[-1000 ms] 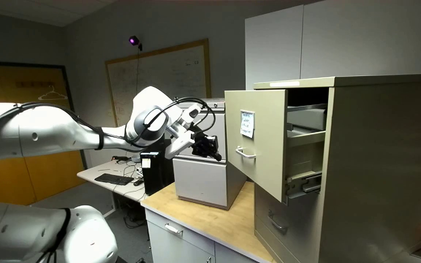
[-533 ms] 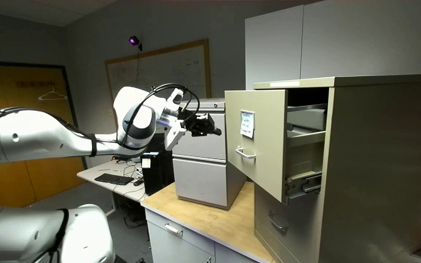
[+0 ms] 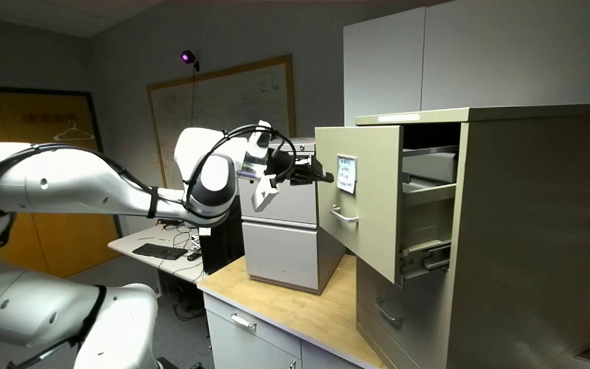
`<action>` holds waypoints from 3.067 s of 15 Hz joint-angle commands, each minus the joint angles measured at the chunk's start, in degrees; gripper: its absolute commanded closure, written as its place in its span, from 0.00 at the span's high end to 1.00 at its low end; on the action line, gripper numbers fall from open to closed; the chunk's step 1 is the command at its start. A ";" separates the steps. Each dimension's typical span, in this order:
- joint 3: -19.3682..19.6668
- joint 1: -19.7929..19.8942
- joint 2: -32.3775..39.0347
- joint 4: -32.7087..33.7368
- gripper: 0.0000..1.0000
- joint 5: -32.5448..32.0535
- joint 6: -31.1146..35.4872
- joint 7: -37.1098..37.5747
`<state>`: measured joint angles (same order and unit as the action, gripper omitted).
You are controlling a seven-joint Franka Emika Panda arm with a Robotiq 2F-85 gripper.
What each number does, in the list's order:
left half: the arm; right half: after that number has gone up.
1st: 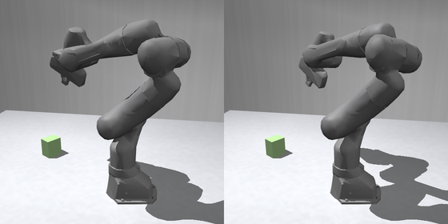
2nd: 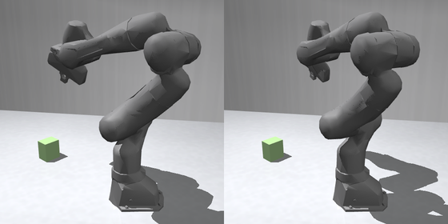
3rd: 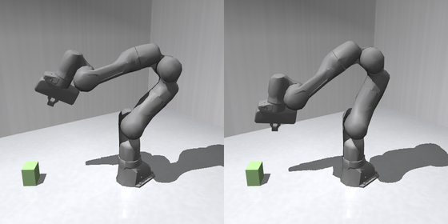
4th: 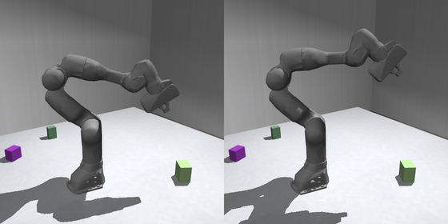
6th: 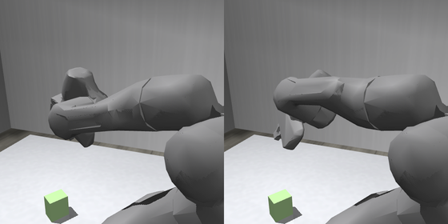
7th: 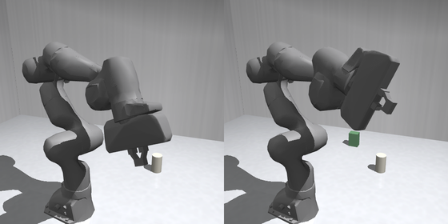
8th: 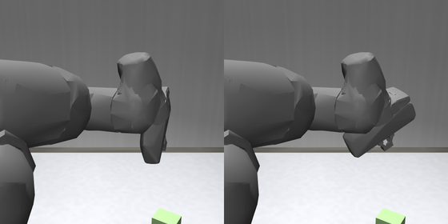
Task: Close the upper drawer of the file cabinet
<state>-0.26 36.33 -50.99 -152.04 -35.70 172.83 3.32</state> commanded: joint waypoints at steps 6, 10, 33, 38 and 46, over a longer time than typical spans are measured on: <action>-7.31 5.81 13.13 9.10 0.00 11.44 -0.48 -0.12; -8.06 5.44 16.43 12.49 0.00 13.09 -4.33 -0.19; 13.98 -19.96 40.27 43.94 0.00 24.61 -33.58 -5.00; 15.89 -21.22 44.79 49.99 0.00 27.32 -37.38 -5.44; 16.93 -20.93 50.36 57.43 0.00 29.40 -41.39 -5.68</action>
<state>14.72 15.53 -10.46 -102.21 -9.68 130.72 -0.28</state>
